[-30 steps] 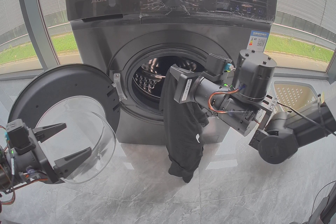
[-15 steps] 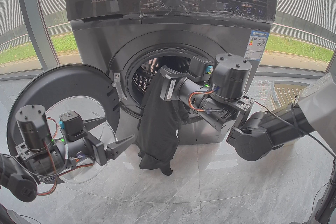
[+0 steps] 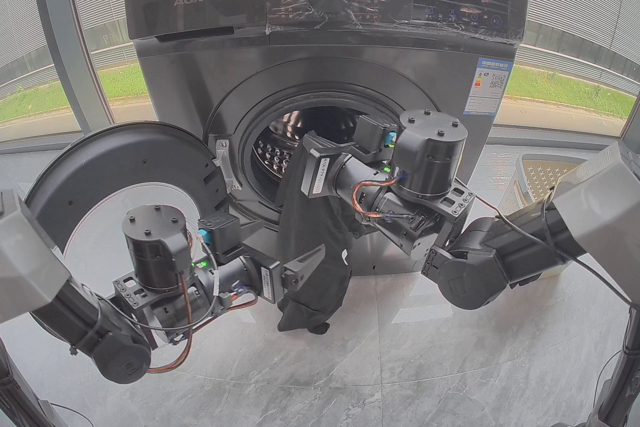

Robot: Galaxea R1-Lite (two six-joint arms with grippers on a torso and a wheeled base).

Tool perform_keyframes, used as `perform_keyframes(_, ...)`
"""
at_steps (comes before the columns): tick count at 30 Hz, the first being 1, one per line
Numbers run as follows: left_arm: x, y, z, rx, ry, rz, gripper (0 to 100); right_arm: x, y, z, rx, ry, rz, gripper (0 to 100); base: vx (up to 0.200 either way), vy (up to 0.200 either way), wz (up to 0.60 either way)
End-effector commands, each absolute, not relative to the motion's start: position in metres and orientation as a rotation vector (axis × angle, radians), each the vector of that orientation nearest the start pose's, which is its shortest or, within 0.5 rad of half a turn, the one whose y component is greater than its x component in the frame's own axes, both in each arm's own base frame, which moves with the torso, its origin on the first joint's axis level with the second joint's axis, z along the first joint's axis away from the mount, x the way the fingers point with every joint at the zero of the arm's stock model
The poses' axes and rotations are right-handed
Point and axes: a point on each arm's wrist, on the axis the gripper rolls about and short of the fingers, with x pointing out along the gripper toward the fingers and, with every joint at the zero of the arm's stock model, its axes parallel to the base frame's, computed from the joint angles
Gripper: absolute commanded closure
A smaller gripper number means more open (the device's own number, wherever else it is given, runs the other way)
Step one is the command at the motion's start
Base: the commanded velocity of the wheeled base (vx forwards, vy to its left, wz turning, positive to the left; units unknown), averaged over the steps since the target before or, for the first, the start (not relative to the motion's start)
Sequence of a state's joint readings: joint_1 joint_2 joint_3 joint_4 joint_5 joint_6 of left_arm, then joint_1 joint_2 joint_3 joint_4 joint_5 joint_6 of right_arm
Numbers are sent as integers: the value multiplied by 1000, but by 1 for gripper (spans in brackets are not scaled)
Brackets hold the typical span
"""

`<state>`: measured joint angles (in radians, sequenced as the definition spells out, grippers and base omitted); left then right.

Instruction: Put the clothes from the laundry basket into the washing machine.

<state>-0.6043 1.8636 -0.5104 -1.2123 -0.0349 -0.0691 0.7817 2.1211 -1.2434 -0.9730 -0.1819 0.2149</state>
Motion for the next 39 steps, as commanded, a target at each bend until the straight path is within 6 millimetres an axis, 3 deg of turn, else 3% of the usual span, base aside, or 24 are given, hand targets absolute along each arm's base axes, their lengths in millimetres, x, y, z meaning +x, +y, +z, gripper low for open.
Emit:
perform_keyframes(1,252,-184,109,-32,181,-659,0,309,301,174,249,-13,604,100,0,0,0)
perform_keyframes(14,281,-206,100,-119,189,-683,0,309,304,173,254,-22,594,100,0,0,0)
perform_keyframes(33,322,-235,78,-159,77,-579,0,310,307,168,258,-28,586,100,0,0,0)
perform_keyframes(34,323,-236,77,-156,75,-573,100,310,306,168,257,-26,586,100,0,0,0)
perform_keyframes(39,324,-236,80,-163,57,-562,100,310,306,168,257,-26,586,100,0,0,0)
